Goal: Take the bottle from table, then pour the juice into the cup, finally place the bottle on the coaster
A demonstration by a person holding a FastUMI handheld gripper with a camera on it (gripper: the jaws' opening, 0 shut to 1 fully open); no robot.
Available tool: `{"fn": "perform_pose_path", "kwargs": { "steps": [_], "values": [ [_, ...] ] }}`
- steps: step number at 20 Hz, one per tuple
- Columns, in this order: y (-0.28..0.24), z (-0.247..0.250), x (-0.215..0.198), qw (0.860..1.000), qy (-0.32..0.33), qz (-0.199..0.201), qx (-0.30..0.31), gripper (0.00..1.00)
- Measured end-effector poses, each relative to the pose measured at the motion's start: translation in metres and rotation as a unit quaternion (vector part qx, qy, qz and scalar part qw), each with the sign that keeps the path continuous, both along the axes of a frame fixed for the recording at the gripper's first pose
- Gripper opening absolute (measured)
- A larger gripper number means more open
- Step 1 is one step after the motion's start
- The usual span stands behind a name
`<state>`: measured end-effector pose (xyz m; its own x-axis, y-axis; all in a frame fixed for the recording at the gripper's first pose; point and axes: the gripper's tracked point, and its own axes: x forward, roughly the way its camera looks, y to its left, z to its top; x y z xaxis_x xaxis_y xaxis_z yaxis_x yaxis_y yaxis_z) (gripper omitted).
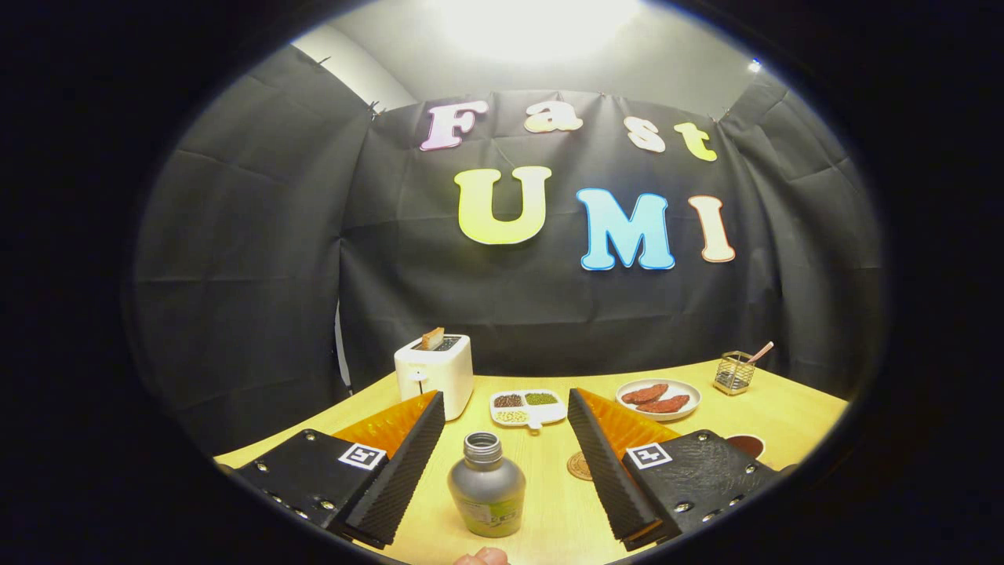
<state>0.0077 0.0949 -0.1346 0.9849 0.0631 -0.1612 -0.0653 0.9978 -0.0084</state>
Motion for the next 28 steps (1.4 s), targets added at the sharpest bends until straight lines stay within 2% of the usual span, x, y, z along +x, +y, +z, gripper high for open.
{"fn": "perform_pose_path", "kwargs": {
  "steps": [17,28],
  "values": [
    [0.010,-0.104,-0.001,0.995,0.101,-0.023,0.000,0.96],
    [0.015,-0.129,-0.005,0.991,0.135,-0.016,0.002,0.96]
  ]
}}
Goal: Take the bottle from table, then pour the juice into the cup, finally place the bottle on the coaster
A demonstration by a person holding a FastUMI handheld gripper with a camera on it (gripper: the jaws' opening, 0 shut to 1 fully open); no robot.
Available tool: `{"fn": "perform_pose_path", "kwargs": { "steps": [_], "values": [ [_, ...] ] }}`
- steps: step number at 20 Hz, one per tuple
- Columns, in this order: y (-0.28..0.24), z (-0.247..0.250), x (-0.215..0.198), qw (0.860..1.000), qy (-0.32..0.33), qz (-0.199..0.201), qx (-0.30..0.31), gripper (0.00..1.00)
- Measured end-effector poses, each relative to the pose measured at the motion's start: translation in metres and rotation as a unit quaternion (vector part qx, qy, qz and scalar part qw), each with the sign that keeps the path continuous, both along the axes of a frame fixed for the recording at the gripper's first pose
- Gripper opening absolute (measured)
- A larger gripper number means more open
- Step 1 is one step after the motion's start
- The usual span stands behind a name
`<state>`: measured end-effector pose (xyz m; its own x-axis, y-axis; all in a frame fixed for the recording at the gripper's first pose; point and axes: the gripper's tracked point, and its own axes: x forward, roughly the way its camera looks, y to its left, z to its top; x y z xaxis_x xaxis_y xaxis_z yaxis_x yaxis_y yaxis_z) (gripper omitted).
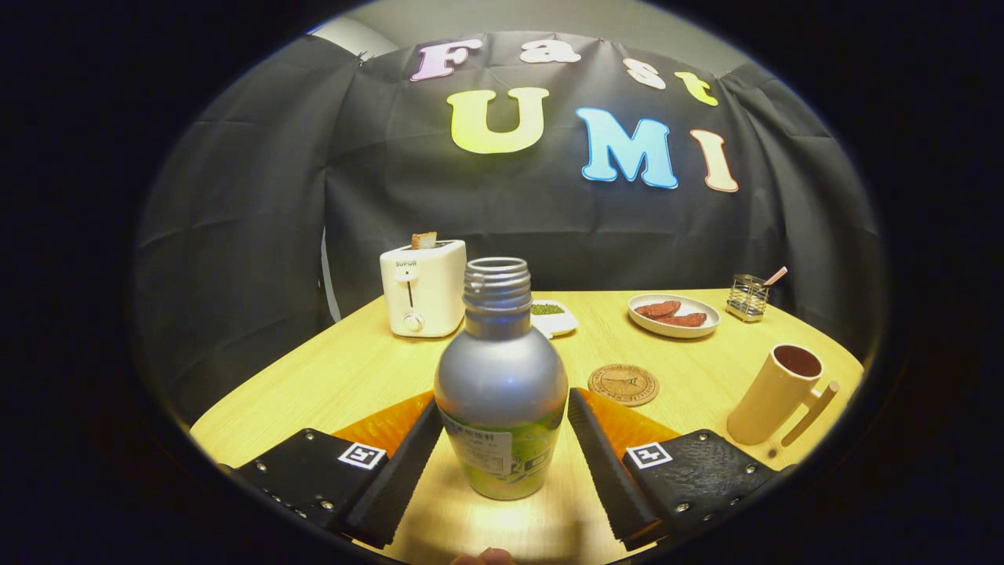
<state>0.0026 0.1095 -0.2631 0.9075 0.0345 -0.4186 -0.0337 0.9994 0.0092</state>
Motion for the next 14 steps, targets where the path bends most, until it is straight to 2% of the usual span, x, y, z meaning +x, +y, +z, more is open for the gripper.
{"fn": "perform_pose_path", "kwargs": {
  "steps": [7,14],
  "values": [
    [0.005,-0.020,-0.012,0.999,0.040,0.007,0.006,0.96],
    [0.006,-0.027,-0.017,0.999,0.051,0.005,-0.003,0.96]
  ]
}}
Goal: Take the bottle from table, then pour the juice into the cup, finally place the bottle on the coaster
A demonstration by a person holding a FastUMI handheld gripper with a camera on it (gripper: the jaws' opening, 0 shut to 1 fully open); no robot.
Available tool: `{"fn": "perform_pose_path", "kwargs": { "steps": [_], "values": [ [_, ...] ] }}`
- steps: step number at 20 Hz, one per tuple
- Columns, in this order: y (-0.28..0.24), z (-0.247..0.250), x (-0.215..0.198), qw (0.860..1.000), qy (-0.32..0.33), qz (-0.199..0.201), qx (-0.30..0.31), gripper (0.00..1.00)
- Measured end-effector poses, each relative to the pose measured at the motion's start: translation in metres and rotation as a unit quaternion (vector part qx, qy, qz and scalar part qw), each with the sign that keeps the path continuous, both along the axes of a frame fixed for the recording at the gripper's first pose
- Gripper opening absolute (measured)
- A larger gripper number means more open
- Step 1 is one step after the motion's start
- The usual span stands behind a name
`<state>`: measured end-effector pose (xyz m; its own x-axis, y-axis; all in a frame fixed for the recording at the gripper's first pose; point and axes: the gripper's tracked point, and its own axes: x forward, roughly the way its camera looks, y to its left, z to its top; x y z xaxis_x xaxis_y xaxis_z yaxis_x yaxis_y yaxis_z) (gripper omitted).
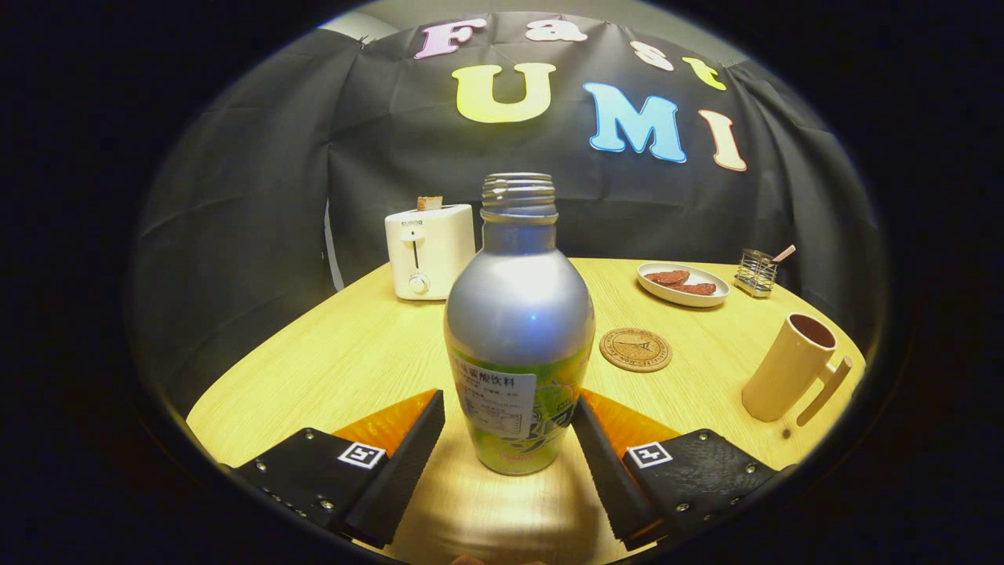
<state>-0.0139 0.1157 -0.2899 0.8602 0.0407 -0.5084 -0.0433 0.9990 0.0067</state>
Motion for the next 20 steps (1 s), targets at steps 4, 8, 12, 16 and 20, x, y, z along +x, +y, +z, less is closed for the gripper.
{"fn": "perform_pose_path", "kwargs": {
  "steps": [4,8,12,16,20],
  "values": [
    [-0.004,-0.001,-0.001,1.000,0.003,-0.013,-0.001,0.92],
    [-0.005,0.000,0.000,1.000,0.005,-0.020,0.001,0.80],
    [-0.001,0.002,0.005,1.000,0.014,-0.017,0.018,0.77],
    [-0.005,0.023,0.011,0.999,0.015,-0.027,0.044,0.73],
    [-0.005,0.047,0.020,0.991,0.019,-0.040,0.129,0.73]
  ]
}}
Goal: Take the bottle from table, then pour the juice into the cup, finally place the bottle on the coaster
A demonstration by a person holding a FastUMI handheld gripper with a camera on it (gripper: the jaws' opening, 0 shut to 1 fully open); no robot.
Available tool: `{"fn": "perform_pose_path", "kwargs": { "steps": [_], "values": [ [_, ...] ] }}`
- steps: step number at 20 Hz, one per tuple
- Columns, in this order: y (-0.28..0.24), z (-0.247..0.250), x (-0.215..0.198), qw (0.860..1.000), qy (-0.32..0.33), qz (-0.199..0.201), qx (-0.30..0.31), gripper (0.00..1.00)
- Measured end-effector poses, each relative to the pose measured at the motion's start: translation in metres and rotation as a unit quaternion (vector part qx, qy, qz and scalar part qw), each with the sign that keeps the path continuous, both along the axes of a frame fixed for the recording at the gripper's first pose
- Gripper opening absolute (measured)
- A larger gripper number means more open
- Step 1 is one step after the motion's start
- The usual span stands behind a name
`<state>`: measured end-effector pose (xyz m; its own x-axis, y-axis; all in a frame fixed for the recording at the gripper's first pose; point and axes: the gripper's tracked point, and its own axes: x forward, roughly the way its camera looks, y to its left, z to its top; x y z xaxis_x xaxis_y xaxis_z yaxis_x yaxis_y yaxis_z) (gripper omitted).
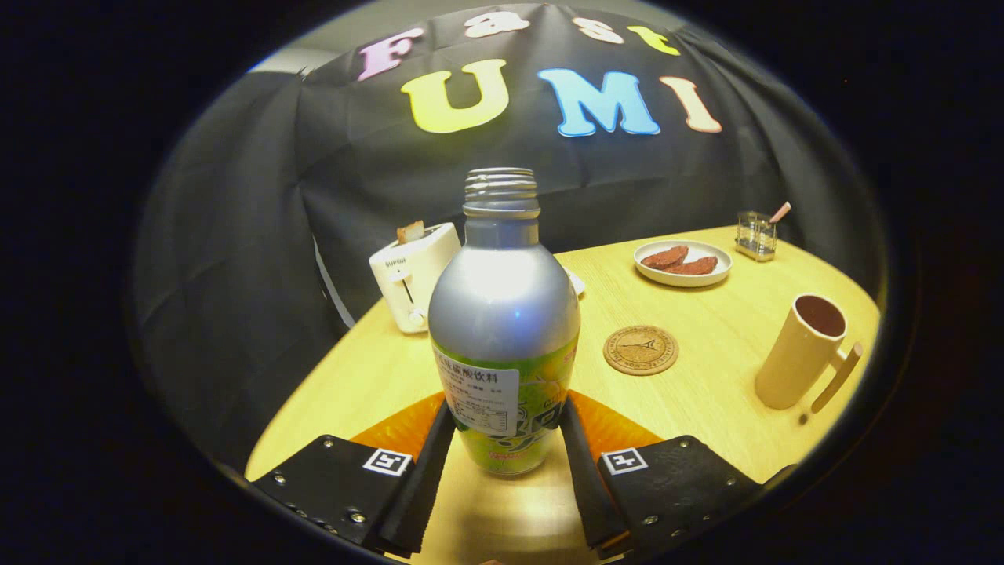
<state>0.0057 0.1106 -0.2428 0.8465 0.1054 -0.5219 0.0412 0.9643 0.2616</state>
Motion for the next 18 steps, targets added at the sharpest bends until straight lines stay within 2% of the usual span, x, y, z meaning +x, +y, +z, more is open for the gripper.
{"fn": "perform_pose_path", "kwargs": {
  "steps": [3,18],
  "values": [
    [-0.008,0.019,0.006,0.999,-0.009,-0.017,0.033,0.73],
    [-0.059,0.038,-0.001,0.989,0.005,-0.071,0.128,0.73]
  ]
}}
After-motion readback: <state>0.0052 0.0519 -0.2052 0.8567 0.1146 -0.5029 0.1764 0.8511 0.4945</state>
